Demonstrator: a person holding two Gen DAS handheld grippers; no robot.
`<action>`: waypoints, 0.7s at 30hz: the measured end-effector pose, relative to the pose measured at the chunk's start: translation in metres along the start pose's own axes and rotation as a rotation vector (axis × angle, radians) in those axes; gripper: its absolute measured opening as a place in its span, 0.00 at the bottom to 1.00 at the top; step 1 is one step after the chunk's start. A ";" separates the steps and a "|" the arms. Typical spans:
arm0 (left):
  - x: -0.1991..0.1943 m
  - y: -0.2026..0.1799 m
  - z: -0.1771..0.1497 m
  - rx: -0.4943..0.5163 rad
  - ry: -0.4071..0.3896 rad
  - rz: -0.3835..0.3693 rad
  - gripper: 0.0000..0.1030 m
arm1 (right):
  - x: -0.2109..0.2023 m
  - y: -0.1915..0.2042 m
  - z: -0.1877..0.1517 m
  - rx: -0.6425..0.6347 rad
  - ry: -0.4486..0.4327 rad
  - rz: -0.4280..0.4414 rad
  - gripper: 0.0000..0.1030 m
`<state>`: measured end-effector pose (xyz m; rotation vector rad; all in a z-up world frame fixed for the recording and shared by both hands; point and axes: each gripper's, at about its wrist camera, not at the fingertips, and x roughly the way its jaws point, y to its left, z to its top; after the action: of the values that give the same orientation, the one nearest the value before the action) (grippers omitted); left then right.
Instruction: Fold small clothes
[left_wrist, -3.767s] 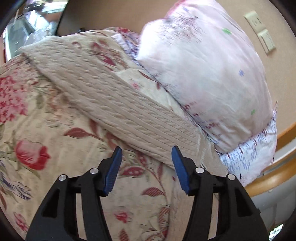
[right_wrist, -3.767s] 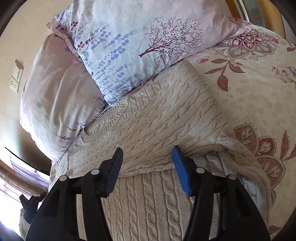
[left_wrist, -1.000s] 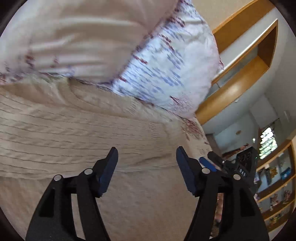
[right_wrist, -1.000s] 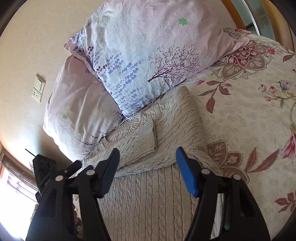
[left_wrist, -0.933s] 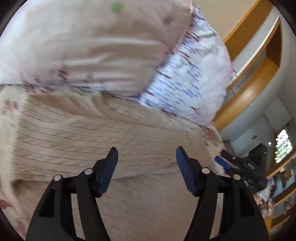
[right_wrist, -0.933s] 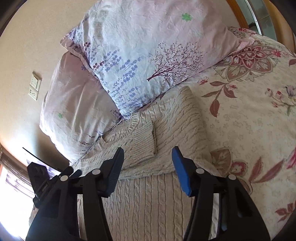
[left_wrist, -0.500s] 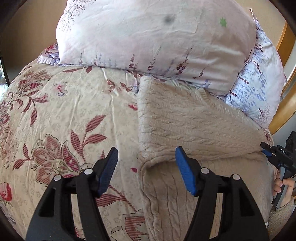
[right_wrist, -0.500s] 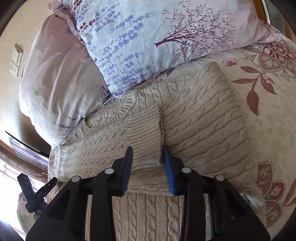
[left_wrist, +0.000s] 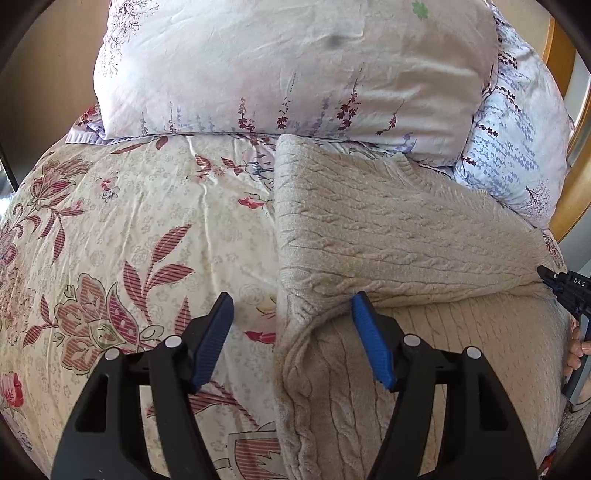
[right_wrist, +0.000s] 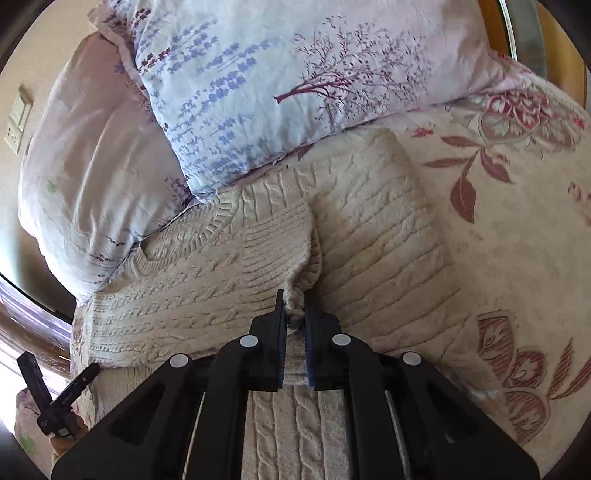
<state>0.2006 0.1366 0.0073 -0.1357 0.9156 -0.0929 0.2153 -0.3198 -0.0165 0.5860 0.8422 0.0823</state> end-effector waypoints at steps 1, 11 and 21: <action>-0.001 0.001 0.000 -0.008 0.000 -0.009 0.64 | -0.001 0.000 0.000 0.002 0.007 0.005 0.09; -0.051 0.020 -0.030 -0.050 -0.038 -0.246 0.64 | -0.092 -0.042 -0.022 0.012 -0.029 0.153 0.56; -0.071 0.027 -0.086 -0.110 0.012 -0.356 0.61 | -0.134 -0.101 -0.082 0.093 0.049 0.217 0.55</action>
<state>0.0899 0.1660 0.0076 -0.4005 0.9015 -0.3737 0.0502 -0.4061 -0.0207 0.7643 0.8302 0.2574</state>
